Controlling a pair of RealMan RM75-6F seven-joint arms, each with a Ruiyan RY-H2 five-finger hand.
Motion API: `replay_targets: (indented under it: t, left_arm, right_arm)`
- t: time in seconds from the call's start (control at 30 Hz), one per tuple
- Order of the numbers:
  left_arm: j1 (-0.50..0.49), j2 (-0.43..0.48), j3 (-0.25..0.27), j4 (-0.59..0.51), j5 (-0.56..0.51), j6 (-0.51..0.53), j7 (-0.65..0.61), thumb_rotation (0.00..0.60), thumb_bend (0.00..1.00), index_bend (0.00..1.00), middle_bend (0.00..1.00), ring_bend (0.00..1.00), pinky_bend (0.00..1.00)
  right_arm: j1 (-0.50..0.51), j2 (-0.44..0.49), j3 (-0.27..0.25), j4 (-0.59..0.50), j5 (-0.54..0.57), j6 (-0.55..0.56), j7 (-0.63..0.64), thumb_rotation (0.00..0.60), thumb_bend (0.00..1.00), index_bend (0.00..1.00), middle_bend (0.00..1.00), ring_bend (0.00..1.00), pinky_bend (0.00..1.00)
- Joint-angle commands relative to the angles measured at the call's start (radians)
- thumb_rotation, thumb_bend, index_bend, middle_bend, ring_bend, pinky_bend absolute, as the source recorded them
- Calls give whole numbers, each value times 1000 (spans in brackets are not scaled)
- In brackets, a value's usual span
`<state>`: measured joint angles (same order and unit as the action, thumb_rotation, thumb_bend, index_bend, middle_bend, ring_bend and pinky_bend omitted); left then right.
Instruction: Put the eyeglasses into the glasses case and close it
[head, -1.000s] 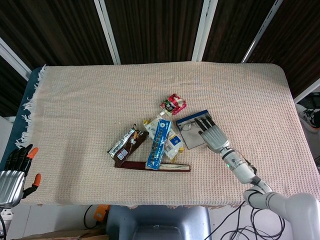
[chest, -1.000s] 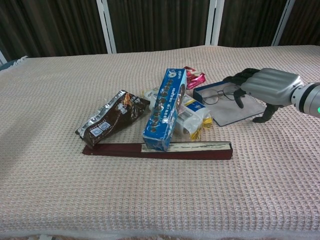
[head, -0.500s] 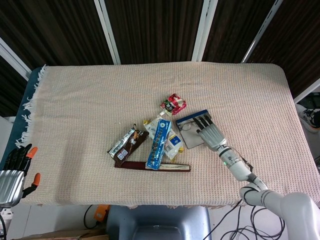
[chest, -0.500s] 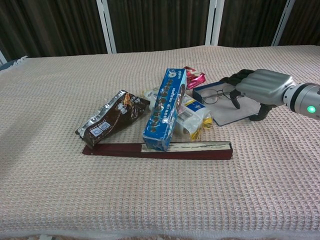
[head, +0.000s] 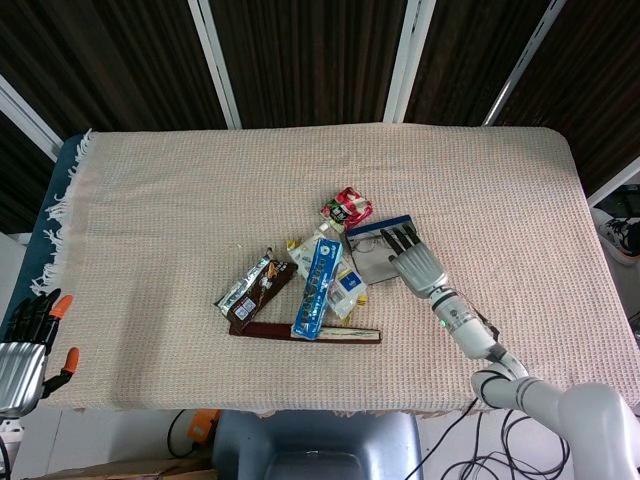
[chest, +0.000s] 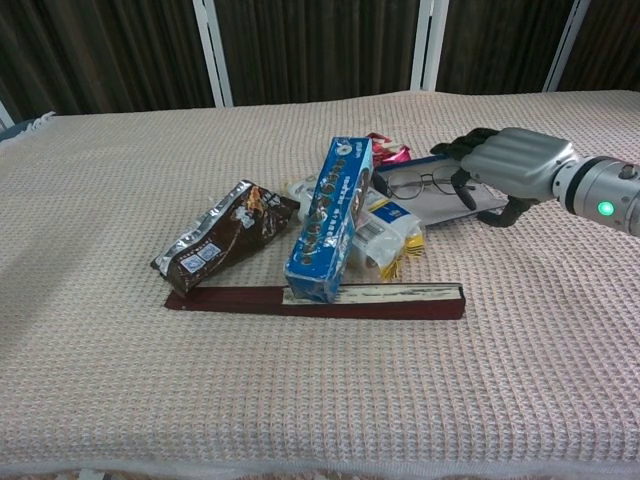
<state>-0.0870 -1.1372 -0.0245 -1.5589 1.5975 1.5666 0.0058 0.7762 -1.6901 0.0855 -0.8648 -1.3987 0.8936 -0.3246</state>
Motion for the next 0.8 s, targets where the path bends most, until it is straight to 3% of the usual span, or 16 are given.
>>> replay_targets:
  t: [0.03, 0.8]
  left_arm:
    - [1, 1, 1, 0, 1, 1, -1, 600, 440, 0, 0, 0, 32]
    - [-3, 5, -2, -2, -9, -11, -9, 600, 439, 0, 0, 0, 34]
  right_arm:
    - [11, 6, 20, -15, 14, -2, -15, 600, 578, 666, 56, 0, 0]
    - [51, -38, 81, -1, 98, -39, -91, 600, 579, 708, 86, 0, 0]
